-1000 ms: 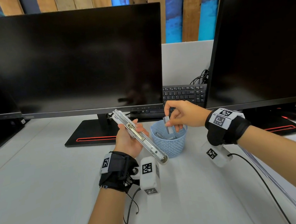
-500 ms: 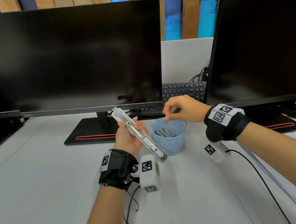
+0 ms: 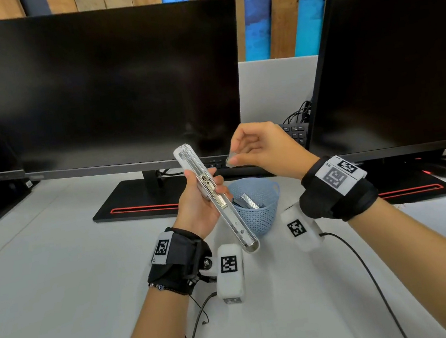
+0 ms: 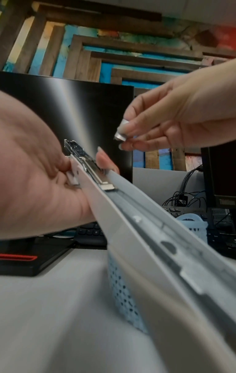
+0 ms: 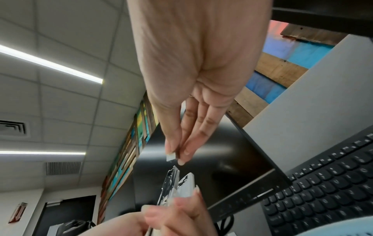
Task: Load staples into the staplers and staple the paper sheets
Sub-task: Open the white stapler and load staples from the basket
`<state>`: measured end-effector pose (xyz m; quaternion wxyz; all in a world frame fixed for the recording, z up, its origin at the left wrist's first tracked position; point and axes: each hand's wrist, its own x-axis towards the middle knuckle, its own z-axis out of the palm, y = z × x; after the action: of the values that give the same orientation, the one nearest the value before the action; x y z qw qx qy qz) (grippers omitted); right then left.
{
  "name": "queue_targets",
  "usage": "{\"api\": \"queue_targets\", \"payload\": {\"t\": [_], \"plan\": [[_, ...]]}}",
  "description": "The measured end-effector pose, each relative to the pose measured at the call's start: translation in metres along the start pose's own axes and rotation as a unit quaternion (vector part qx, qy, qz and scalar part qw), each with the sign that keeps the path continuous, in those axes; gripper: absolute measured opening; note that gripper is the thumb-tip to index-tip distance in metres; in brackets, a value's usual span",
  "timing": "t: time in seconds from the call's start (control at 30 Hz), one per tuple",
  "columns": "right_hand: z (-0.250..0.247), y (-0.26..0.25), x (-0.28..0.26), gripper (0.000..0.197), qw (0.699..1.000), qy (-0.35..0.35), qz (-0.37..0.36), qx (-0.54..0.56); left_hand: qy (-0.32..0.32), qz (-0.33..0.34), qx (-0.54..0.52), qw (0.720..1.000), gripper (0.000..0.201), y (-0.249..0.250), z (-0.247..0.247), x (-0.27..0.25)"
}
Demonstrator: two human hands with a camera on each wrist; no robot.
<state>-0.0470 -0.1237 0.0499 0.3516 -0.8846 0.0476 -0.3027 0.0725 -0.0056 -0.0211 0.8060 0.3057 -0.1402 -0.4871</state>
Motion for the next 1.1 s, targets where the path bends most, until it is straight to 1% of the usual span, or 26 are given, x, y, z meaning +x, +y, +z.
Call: {"api": "queue_targets", "payload": {"t": [0.1, 0.2, 0.33, 0.43, 0.67, 0.93, 1.1], "plan": [[0.003, -0.009, 0.001, 0.016, 1.0, 0.007, -0.018, -0.004, -0.003, 0.008, 0.036, 0.999, 0.055, -0.001, 0.002, -0.001], [0.005, -0.017, 0.005, 0.012, 0.999, 0.002, -0.039, -0.03, -0.005, 0.013, 0.079, 0.997, 0.055, -0.003, 0.003, -0.002], [0.005, -0.022, 0.011, 0.008, 0.997, 0.002, -0.054, -0.062, -0.03, 0.005, 0.109, 0.994, 0.053, -0.005, 0.01, -0.008], [0.001, -0.022, 0.014, 0.007, 0.996, 0.009, -0.049, -0.069, -0.034, -0.001, 0.124, 0.992, 0.051, -0.007, 0.016, -0.011], [-0.004, -0.017, 0.018, 0.007, 0.997, -0.011, -0.027, -0.078, -0.04, -0.037, 0.144, 0.988, 0.05, -0.012, 0.016, -0.013], [0.0, -0.012, 0.018, 0.007, 0.996, -0.031, -0.021, -0.082, -0.025, -0.04, 0.146, 0.988, 0.05, -0.011, 0.017, -0.013], [-0.005, -0.012, 0.013, 0.006, 0.997, -0.032, -0.016, -0.075, -0.029, -0.044, 0.154, 0.987, 0.052, -0.01, 0.014, -0.012]]}}
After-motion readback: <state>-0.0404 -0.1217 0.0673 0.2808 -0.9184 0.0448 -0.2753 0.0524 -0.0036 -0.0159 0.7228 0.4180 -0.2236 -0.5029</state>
